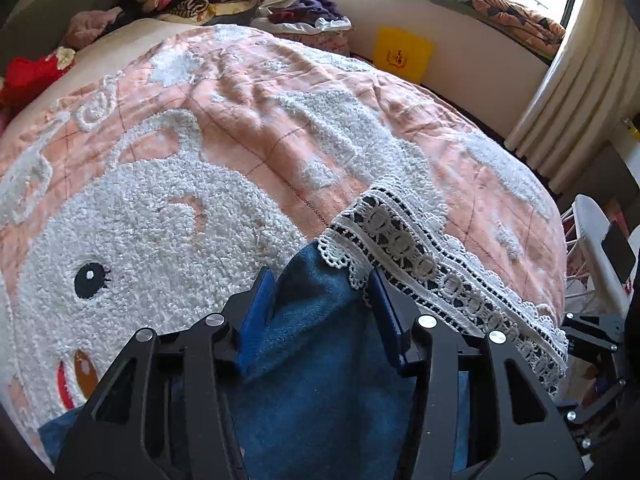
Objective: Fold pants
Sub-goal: 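Grasp the lace-trimmed edge with the left tool while the right tool grasps beside it, then lift the lace edge with both tools and fold it over the denim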
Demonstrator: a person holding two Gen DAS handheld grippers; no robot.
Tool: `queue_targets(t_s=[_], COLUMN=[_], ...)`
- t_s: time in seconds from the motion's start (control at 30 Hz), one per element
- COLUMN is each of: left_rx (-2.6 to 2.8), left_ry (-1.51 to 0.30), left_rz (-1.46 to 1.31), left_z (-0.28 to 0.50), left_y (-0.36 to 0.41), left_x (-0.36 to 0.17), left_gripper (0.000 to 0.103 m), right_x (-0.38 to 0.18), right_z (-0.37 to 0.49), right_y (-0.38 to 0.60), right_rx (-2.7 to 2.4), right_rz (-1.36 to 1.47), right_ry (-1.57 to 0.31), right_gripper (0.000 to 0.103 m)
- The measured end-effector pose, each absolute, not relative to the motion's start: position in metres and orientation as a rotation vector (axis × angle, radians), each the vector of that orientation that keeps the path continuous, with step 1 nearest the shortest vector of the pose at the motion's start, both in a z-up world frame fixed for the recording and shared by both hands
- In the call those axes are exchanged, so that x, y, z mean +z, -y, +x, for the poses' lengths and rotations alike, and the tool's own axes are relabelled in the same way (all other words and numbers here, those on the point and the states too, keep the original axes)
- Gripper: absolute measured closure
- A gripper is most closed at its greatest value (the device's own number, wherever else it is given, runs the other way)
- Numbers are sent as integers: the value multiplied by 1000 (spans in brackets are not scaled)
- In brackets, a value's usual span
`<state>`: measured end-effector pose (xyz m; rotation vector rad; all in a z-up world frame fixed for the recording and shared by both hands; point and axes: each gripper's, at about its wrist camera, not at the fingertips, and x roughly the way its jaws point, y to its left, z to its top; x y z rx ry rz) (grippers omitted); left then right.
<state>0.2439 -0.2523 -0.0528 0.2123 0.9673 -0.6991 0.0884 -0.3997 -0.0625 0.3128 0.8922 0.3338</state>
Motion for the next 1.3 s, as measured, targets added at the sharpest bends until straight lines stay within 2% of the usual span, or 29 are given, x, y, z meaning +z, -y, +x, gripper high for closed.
queue_targets(t_s=[0.1, 0.13, 0.17, 0.2, 0.3, 0.67, 0.97, 1.23, 1.3], left_rx=[-699, -696, -696, -707, -718, -736, -742, -631, -589], left_ry=[-973, -970, -967, -966, -963, -905, -825, -863, -889], left_rz=[191, 203, 209, 200, 188, 93, 5, -55, -86], left_z=[247, 245, 244, 243, 239, 230, 220, 212, 210], left_y=[252, 253, 253, 253, 251, 233, 180, 118, 101], left_x=[-57, -57, -56, -54, -50, -26, 9, -11, -20], left_gripper=[63, 66, 79, 87, 95, 96, 96, 93, 89], right_x=[-64, -63, -63, -62, -61, -22, 28, 10, 0], right_z=[90, 90, 90, 89, 90, 76, 67, 76, 76], right_y=[398, 399, 399, 399, 397, 384, 330, 251, 230], right_rx=[344, 353, 364, 387, 413, 456, 588, 695, 708], right_rz=[305, 302, 304, 311, 317, 273, 153, 6, -35], right_ry=[-880, -870, -861, -854, -851, -782, -708, -782, -818], right_gripper=[53, 57, 66, 69, 73, 74, 75, 75, 75])
